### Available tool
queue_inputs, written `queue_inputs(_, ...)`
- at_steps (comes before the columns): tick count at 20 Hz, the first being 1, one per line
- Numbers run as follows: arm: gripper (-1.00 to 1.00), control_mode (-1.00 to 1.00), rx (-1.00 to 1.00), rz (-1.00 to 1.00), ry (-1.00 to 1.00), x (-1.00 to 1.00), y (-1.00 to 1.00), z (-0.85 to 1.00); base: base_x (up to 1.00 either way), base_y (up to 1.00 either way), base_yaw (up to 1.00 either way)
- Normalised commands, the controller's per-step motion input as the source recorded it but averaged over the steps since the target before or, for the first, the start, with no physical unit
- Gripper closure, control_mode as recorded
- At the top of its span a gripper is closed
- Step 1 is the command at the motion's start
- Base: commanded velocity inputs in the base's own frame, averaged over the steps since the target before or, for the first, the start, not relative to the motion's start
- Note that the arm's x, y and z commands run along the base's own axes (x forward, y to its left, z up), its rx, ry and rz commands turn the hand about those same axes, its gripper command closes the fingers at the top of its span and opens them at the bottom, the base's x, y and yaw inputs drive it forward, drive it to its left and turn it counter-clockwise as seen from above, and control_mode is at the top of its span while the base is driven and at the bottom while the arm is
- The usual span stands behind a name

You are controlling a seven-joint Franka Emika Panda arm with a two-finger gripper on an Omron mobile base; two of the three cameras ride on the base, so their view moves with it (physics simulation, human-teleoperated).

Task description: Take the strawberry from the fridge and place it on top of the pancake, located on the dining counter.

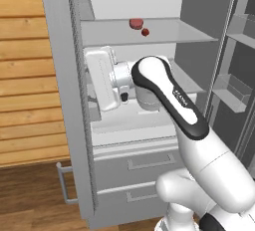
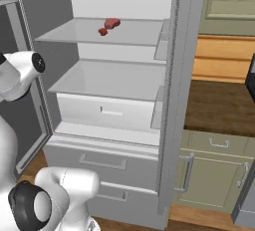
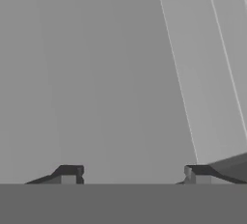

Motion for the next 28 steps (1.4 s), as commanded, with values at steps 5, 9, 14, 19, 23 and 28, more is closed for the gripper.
queue_inputs(5,-1.0,-1.0,0.0,-0.03,0.04,-0.02,-0.4,0.0,0.0,0.0,0.0)
queue_inputs(9,-1.0,-1.0,-0.09,-0.06,-0.01,-0.02,-1.0,0.0,0.0,0.0,0.0)
queue_inputs(14,-1.0,-1.0,-0.31,0.0,-0.02,-0.01,-1.0,0.0,0.0,0.0,0.0)
queue_inputs(19,-1.0,-1.0,-0.47,0.0,0.08,0.0,-1.0,-0.05,0.0,0.0,0.0)
queue_inputs(23,-1.0,-1.0,-0.56,0.0,0.17,0.03,-1.0,-0.36,0.0,0.0,0.0)
queue_inputs(28,-1.0,-1.0,-0.68,0.03,0.15,0.0,-0.9,-0.64,0.0,0.0,0.0)
